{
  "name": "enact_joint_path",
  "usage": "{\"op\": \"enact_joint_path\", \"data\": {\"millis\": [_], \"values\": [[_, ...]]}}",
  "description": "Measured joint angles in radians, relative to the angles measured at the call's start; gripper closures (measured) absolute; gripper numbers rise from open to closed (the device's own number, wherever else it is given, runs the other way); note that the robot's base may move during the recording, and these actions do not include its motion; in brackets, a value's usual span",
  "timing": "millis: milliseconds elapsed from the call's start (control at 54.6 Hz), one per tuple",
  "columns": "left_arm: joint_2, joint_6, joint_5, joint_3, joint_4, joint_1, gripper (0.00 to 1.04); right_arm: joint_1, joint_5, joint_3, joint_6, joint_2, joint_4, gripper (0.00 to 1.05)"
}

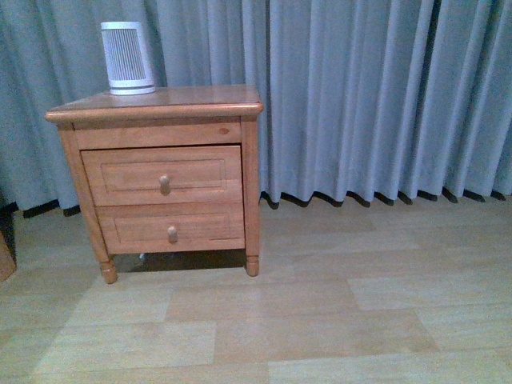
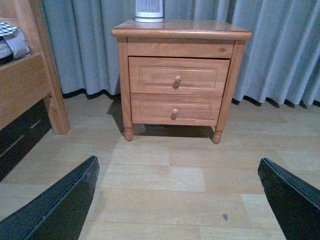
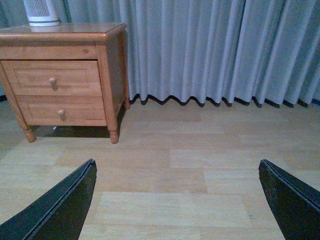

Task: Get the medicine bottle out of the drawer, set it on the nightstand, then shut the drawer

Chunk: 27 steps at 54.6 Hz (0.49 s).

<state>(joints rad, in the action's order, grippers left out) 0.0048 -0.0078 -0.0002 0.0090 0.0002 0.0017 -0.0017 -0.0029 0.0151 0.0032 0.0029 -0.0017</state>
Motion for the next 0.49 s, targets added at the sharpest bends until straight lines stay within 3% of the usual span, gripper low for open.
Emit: {"op": "enact_joint_path", "data": {"millis": [495], "values": [[0.0,0.0,0.0,0.0,0.0,0.0,0.06,0.0,0.0,0.0,0.0,0.0,0.0,0.07]]}}
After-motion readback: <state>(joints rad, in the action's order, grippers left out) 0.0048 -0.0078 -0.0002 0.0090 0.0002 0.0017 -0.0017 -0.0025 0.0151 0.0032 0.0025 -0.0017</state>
